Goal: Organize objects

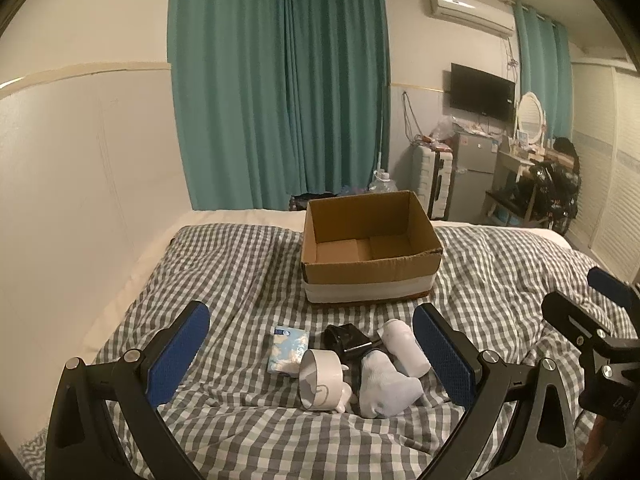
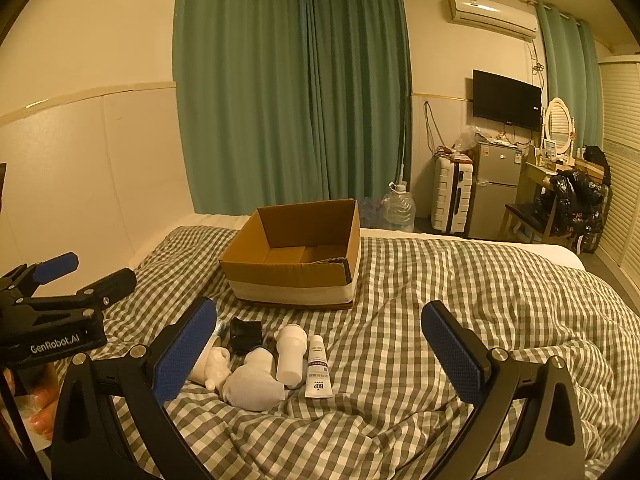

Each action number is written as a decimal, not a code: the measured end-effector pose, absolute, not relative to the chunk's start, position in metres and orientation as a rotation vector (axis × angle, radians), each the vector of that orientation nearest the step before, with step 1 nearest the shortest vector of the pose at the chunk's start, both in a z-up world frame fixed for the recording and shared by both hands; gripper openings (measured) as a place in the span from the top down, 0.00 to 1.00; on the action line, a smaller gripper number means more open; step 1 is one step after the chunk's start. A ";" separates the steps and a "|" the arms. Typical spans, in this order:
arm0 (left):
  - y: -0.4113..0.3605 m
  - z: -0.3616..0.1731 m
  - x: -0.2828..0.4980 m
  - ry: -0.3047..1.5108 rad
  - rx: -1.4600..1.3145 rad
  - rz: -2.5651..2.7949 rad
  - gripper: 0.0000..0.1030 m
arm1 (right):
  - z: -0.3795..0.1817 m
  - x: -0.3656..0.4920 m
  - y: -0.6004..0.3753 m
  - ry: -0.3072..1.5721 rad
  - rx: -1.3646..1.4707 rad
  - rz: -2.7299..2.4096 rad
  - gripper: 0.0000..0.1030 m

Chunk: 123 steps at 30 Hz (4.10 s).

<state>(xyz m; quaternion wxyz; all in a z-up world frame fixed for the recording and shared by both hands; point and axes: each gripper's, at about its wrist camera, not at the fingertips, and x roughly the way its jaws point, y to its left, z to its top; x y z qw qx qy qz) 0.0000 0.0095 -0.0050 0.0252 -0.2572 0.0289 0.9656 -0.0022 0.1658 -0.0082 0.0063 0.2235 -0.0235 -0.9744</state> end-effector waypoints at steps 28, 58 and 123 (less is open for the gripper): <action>0.005 -0.004 0.001 0.068 -0.792 2.977 0.00 | -0.007 0.000 0.166 -0.077 0.686 -3.044 0.00; 0.000 -0.096 -0.076 0.172 -1.233 2.847 0.12 | -0.062 -0.064 0.184 -0.045 0.900 -2.954 0.00; 0.015 -0.065 -0.056 0.161 -1.111 2.772 0.72 | -0.110 -0.085 0.182 -0.065 1.057 -2.812 0.72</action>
